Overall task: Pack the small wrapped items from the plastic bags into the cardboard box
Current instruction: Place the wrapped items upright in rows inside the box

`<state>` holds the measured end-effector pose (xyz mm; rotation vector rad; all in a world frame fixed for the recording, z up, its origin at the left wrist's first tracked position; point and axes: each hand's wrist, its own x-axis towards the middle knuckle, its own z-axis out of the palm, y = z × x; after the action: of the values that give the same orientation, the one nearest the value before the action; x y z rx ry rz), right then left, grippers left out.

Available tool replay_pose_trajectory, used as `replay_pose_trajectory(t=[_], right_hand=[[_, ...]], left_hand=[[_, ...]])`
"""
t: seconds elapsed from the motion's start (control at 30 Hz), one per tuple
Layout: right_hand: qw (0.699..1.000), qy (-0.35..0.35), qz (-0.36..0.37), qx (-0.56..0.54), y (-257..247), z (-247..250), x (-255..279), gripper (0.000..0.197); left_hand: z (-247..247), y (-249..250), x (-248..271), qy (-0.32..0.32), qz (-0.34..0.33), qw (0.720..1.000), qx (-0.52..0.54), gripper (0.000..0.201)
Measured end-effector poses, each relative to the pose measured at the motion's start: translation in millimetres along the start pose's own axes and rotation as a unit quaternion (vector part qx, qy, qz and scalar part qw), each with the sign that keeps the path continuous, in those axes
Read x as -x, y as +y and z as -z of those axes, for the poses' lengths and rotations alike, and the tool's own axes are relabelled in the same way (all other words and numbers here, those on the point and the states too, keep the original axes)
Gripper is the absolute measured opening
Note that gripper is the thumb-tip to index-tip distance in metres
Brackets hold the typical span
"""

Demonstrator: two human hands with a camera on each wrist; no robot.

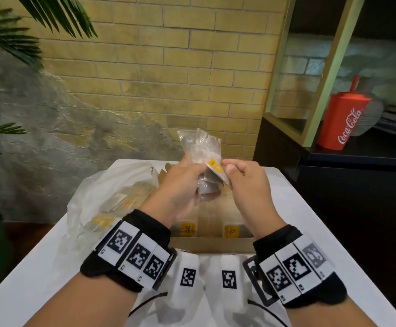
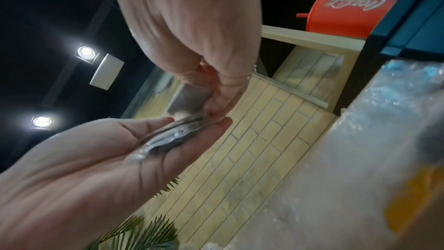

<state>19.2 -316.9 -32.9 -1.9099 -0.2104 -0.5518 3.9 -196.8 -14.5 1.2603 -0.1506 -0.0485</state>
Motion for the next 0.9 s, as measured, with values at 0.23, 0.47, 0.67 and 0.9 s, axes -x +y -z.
replay_pose_trajectory(t=[0.23,0.47,0.67,0.9], right_hand=[[0.979,-0.198,-0.01,-0.041,-18.7,4.2,12.7,0.06],[0.972,-0.214,-0.047,-0.078,-13.7,10.7,9.2,0.027],[0.959,-0.203,-0.042,-0.192,-9.9,18.5,5.1,0.059],[0.967,-0.238,-0.051,-0.079,-11.3,12.0,6.3,0.057]], left_hand=[[3.7,1.6,8.2,-0.171,0.064,0.983,-0.034,0.053],[5.9,3.2,4.2,-0.101,0.038,0.994,-0.033,0.049],[15.3,4.7,1.7,-0.088,0.04,0.99,-0.099,0.03],[9.1,0.8,2.6,-0.099,0.073,0.988,-0.094,0.025]])
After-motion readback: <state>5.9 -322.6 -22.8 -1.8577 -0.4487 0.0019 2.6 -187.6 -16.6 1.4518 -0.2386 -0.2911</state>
